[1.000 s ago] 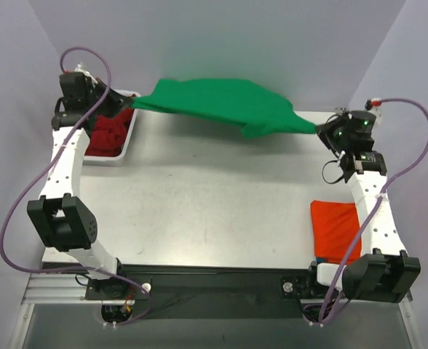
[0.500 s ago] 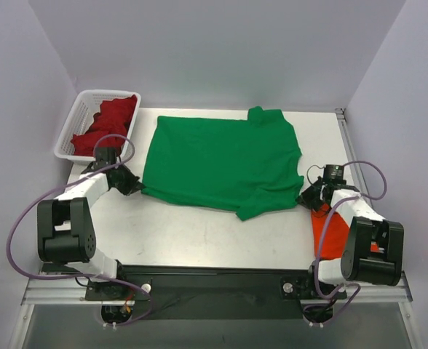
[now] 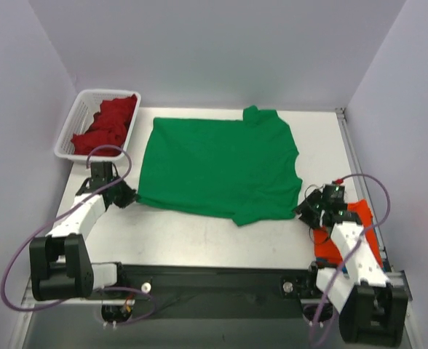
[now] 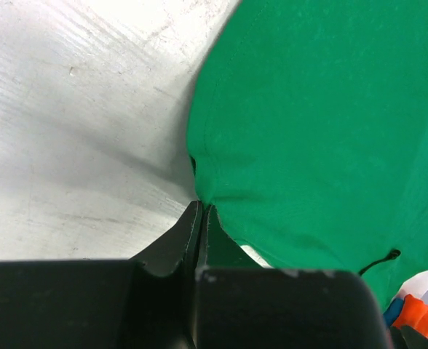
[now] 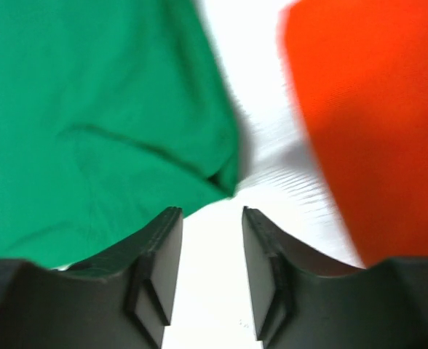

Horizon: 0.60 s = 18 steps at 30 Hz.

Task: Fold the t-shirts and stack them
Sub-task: Flatten out the tshirt, then grap the side of the flattened tshirt closest away from the robot with both arms

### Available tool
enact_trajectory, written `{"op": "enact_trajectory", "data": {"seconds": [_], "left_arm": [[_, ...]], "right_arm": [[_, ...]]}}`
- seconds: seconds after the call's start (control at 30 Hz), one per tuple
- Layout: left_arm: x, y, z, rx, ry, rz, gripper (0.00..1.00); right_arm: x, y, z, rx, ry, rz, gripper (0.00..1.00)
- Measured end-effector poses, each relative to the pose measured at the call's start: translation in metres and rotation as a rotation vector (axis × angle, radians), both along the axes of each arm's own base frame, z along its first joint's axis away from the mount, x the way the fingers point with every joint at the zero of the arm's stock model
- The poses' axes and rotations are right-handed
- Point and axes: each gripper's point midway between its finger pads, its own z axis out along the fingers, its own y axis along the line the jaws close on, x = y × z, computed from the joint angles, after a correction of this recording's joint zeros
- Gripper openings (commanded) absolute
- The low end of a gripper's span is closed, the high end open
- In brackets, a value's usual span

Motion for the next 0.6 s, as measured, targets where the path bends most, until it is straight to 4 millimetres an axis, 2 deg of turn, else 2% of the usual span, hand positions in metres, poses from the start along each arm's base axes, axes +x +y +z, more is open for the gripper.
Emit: {"op": "enact_trajectory", "data": {"seconds": [0.1, 0.17, 0.23, 0.27, 0.4, 0.6], "left_arm": [[0.0, 0.0, 0.0, 0.003, 0.0, -0.002, 0.0], [0.0, 0.0, 0.0, 0.004, 0.0, -0.004, 0.0], [-0.001, 0.0, -0.001, 0.004, 0.001, -0.005, 0.0], [-0.001, 0.0, -0.001, 0.005, 0.003, -0.005, 0.0], [-0.004, 0.0, -0.006, 0.01, 0.016, -0.009, 0.0], [-0.015, 0.0, -0.019, 0.01, 0.056, -0.009, 0.01]], "right_arm": [[0.001, 0.019, 0.019, -0.066, -0.07, 0.117, 0.4], [0.01, 0.035, 0.031, -0.102, -0.085, 0.21, 0.4], [0.031, 0.052, 0.044, -0.142, -0.088, 0.308, 0.41], [0.053, 0.065, 0.047, -0.175, -0.092, 0.374, 0.42], [0.078, 0.082, 0.035, -0.256, -0.057, 0.483, 0.44], [0.101, 0.101, 0.019, -0.322, -0.018, 0.586, 0.5]]}}
